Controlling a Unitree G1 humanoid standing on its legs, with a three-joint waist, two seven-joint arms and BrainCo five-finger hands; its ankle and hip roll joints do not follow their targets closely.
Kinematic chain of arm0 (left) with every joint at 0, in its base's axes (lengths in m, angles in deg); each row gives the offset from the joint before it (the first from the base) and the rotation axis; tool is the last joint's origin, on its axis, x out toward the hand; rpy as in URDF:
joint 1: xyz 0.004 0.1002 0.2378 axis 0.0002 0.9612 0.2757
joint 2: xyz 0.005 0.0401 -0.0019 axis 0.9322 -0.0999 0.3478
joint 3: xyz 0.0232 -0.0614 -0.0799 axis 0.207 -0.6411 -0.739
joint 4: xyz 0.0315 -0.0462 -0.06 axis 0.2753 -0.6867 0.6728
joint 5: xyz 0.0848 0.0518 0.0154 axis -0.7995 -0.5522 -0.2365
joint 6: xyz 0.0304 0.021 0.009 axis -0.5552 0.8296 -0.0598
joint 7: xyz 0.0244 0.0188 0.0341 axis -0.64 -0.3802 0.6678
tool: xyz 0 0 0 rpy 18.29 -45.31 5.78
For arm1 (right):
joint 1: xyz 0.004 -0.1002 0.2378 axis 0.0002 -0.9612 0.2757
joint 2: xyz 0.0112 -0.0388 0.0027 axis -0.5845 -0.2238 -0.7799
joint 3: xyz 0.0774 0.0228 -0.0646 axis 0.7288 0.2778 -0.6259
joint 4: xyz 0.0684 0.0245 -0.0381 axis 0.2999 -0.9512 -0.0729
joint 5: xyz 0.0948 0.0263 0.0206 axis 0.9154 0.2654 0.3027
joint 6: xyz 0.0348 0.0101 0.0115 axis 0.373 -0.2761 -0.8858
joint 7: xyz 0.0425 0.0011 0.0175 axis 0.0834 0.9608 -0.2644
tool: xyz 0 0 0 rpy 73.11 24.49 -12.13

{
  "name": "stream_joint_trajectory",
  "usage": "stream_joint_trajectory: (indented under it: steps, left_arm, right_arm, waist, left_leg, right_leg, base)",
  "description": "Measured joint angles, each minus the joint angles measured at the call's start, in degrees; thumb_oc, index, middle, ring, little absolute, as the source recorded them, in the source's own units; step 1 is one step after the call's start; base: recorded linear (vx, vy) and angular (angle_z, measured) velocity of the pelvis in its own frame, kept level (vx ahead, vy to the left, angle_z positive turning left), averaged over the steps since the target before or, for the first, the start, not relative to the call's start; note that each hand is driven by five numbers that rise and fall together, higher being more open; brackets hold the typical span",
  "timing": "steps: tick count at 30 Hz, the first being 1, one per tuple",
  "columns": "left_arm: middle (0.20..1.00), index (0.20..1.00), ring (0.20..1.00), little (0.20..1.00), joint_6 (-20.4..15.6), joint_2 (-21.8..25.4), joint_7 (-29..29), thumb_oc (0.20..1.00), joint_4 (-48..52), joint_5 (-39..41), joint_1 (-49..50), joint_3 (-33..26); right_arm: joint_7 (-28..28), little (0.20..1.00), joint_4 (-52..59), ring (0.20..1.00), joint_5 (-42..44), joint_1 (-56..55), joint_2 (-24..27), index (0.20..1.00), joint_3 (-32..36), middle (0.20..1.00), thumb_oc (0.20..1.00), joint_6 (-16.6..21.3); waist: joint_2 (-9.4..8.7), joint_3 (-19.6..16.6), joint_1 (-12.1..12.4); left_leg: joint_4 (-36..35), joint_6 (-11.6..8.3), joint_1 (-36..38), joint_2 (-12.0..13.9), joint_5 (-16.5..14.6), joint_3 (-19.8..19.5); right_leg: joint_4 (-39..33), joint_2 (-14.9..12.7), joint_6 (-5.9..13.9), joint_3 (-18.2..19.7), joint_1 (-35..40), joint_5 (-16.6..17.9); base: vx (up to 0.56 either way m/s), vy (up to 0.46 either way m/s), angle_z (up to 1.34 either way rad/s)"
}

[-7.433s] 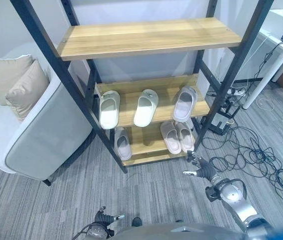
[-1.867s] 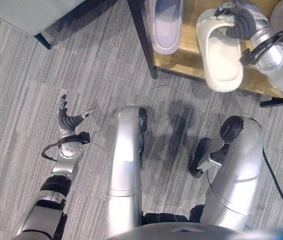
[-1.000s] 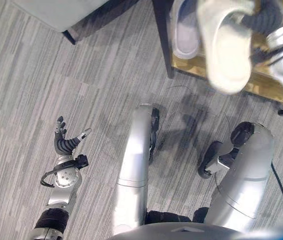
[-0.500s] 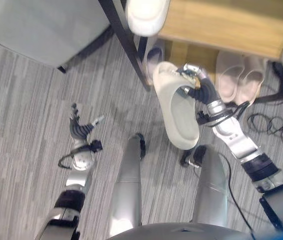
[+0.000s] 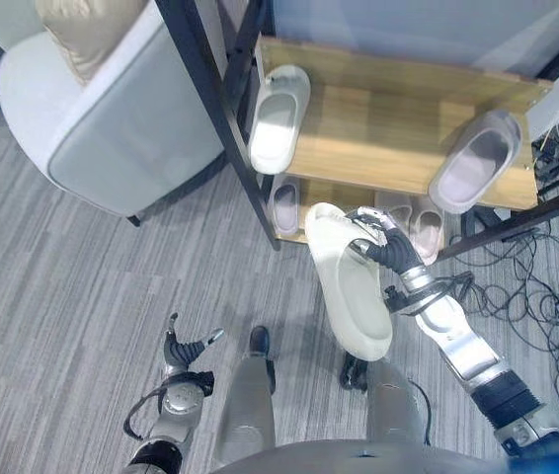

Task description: Arrange the slippers neatly on the shoe rack.

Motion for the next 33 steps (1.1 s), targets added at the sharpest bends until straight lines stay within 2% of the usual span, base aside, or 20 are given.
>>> stream_joint_trajectory:
  steps: [2, 3, 5, 8, 10, 12, 13, 14, 16, 19, 22, 26, 30, 31, 32, 33]
  left_arm:
    - [1.000, 1.000, 1.000, 1.000, 0.4, -1.1, -1.2, 1.000, -0.1, -0.7, 2.6, -1.3]
    - [1.000, 1.000, 1.000, 1.000, 0.4, -1.1, -1.2, 1.000, -0.5, -0.7, 3.2, -1.3]
    - [1.000, 1.000, 1.000, 1.000, -1.2, -0.8, -2.1, 1.000, -6.0, -2.4, 2.0, -1.3]
    - [1.000, 1.000, 1.000, 1.000, -1.6, 2.3, -3.7, 1.000, -7.5, -4.6, 0.6, -0.6]
    - [1.000, 1.000, 1.000, 1.000, -2.3, 4.6, -3.7, 1.000, -4.8, -5.2, -0.9, 2.0]
    - [1.000, 1.000, 1.000, 1.000, -3.1, 5.0, -3.7, 1.000, -4.7, -5.2, -2.2, 2.1]
    - [1.000, 1.000, 1.000, 1.000, -3.0, 5.7, -3.7, 1.000, -4.9, -5.2, -2.9, 3.6]
    - [1.000, 1.000, 1.000, 1.000, -3.7, 6.1, -3.7, 1.000, -3.9, -5.1, -3.5, 3.4]
    - [1.000, 1.000, 1.000, 1.000, -4.3, 6.6, -3.6, 1.000, -3.3, -5.1, -5.7, 3.6]
    - [1.000, 1.000, 1.000, 1.000, -4.7, 6.6, -3.2, 1.000, -2.1, -5.1, -6.2, 3.6]
    - [1.000, 1.000, 1.000, 1.000, -5.4, 6.2, -3.1, 1.000, -0.3, -5.1, -6.3, 3.7]
    - [1.000, 1.000, 1.000, 1.000, -5.4, 6.0, -3.1, 1.000, -0.1, -5.1, -6.1, 3.8]
    - [1.000, 1.000, 1.000, 1.000, -5.4, 6.0, -3.1, 1.000, 0.1, -5.1, -6.1, 3.8]
    - [1.000, 1.000, 1.000, 1.000, -4.8, 6.1, -3.0, 1.000, 0.1, -4.7, -7.6, 4.2]
    - [1.000, 1.000, 1.000, 1.000, -3.8, 6.9, -3.6, 1.000, 1.1, -2.7, -13.7, 3.9]
    - [1.000, 1.000, 1.000, 1.000, -4.4, 8.1, -3.6, 1.000, 2.8, -2.3, -15.7, 3.7]
  right_arm:
    - [0.2, 0.200, -0.1, 0.200, -2.2, 0.0, 1.5, 0.200, 0.9, 0.200, 0.200, 0.5]
    - [0.5, 0.200, -0.3, 0.200, -2.3, 0.1, 1.8, 0.200, 1.4, 0.200, 0.200, 0.6]
    - [2.0, 0.200, -1.3, 0.200, -5.4, 1.9, 2.9, 0.200, 2.3, 0.200, 0.200, 0.6]
    - [6.2, 0.200, -5.6, 0.200, -11.5, 9.6, 6.7, 0.200, 4.4, 0.200, 0.200, 0.4]
    - [8.2, 0.200, -13.0, 0.200, -11.8, 22.0, 7.1, 0.200, 5.5, 0.200, 0.200, 0.3]
    - [9.4, 0.200, -18.2, 0.200, -11.6, 29.3, 8.3, 0.200, 4.4, 0.200, 0.200, 0.5]
    - [9.7, 0.200, -22.5, 0.200, -11.4, 32.4, 9.1, 0.200, 3.1, 0.200, 0.200, -0.2]
    - [9.7, 0.200, -24.9, 0.200, -10.8, 33.2, 9.2, 0.200, 1.2, 0.200, 0.200, 0.1]
    - [10.8, 0.200, -26.4, 0.200, -10.6, 37.2, 11.3, 0.200, -0.3, 0.200, 0.200, 1.1]
    - [12.3, 0.200, -25.2, 0.200, -10.8, 37.2, 11.3, 0.200, -0.3, 0.200, 0.200, 1.1]
    - [16.5, 0.200, -27.3, 0.200, -10.7, 37.1, 10.5, 0.200, 4.5, 0.200, 0.200, -3.3]
    - [20.5, 0.200, -29.4, 0.200, -10.7, 37.1, 11.1, 0.200, 7.5, 0.200, 0.200, -5.3]
    - [21.1, 0.200, -30.7, 0.200, -10.7, 37.6, 11.1, 0.200, 7.5, 0.200, 0.200, -5.8]
    - [21.1, 0.200, -30.6, 0.200, -10.5, 37.9, 11.1, 0.200, 7.0, 0.200, 0.200, -6.4]
    - [19.3, 0.200, -31.1, 0.200, -9.9, 41.1, 11.4, 0.200, 4.6, 0.200, 0.200, -6.8]
    - [19.1, 0.200, -32.4, 0.200, -9.5, 43.9, 12.0, 0.200, 4.4, 0.200, 0.200, -6.6]
  waist:
    - [1.05, -3.4, 0.2]
    - [1.17, -5.8, 0.3]
    - [1.90, -6.2, 0.6]
    - [1.09, -5.6, 2.9]
    - [0.96, -2.6, 4.7]
    - [0.54, 0.0, 6.4]
    - [-0.09, 2.6, 7.4]
    - [0.29, 4.4, 8.6]
    - [0.72, 5.0, 8.4]
    - [0.93, 5.5, 8.0]
    - [1.32, 5.8, 8.1]
    - [1.34, 5.8, 8.9]
    - [1.34, 5.8, 9.3]
    - [1.32, 5.8, 8.5]
    - [1.54, 5.7, 8.5]
    - [1.73, 5.7, 8.3]
  left_leg:
    - [-5.7, -0.06, 5.2, 0.1, 1.2, 0.7]
    - [-7.3, 0.03, 5.5, 0.1, 1.5, 0.9]
    - [-9.9, 0.02, 7.4, 0.2, 2.5, 0.7]
    - [-9.6, 0.00, 6.5, 0.2, 2.6, -0.1]
    - [-7.8, -0.01, 4.1, -0.1, 2.6, -0.3]
    - [-7.4, -0.02, 2.2, -0.3, 2.6, -0.4]
    - [-6.7, 0.27, -0.3, -1.0, 2.8, -0.7]
    - [-6.7, 0.33, -0.4, -1.6, 2.8, -0.4]
    - [-5.7, 0.44, -3.9, -1.6, 2.9, -0.7]
    - [-5.7, 0.60, -4.1, -1.7, 3.0, -0.7]
    - [-5.8, 0.65, -4.1, -1.7, 3.3, -0.9]
    - [-5.9, 0.65, -4.2, -1.7, 3.3, -1.1]
    - [-5.8, 0.69, -4.3, -1.9, 3.3, -1.6]
    - [-5.8, 0.69, -4.4, -2.0, 3.4, -1.8]
    - [-5.8, 1.06, -5.5, -2.2, 4.0, -1.8]
    - [-5.8, 1.24, -6.2, -2.4, 4.3, -1.9]
  right_leg:
    - [-5.5, 1.0, 0.78, -0.9, 5.1, 1.4]
    - [-6.9, 1.2, 0.95, -0.9, 5.2, 1.8]
    - [-11.3, 2.3, 1.23, -2.0, 8.3, 3.6]
    - [-13.0, 2.7, 1.33, -2.6, 8.7, 4.2]
    - [-11.4, 2.1, 1.29, -2.6, 6.5, 4.1]
    - [-10.0, 1.5, 1.23, -2.5, 4.2, 4.0]
    - [-8.9, 0.6, 1.24, -2.8, 1.9, 4.0]
    - [-8.8, 0.0, 1.38, -2.5, 1.7, 4.1]
    - [-7.8, -0.2, 1.43, -2.7, -1.7, 4.2]
    - [-7.4, -0.4, 1.42, -2.4, -2.3, 4.2]
    - [-7.4, -0.3, 1.36, -2.5, -2.3, 4.2]
    - [-7.4, -0.4, 1.36, -2.7, -2.3, 4.2]
    - [-7.3, -0.6, 1.36, -3.1, -2.1, 4.2]
    - [-7.3, -0.7, 1.36, -3.3, -2.2, 4.2]
    - [-6.6, -1.1, 1.30, -3.3, -3.3, 4.3]
    - [-6.5, -1.3, 1.25, -3.3, -4.0, 4.5]
  base:
    - [0.21, -0.026, -0.01]
    - [0.19, -0.053, 0.00]
    - [0.12, -0.061, 0.06]
    - [0.06, -0.025, 0.09]
    - [0.06, -0.010, 0.06]
    - [0.04, 0.006, 0.09]
    - [0.03, 0.020, 0.10]
    - [0.03, 0.026, 0.11]
    - [0.03, 0.007, 0.04]
    - [0.02, -0.001, -0.02]
    - [0.00, 0.000, 0.00]
    - [0.02, -0.008, 0.02]
    - [0.02, 0.012, 0.06]
    - [0.01, 0.053, 0.10]
    - [0.00, 0.052, 0.09]
    - [-0.01, 0.021, 0.04]
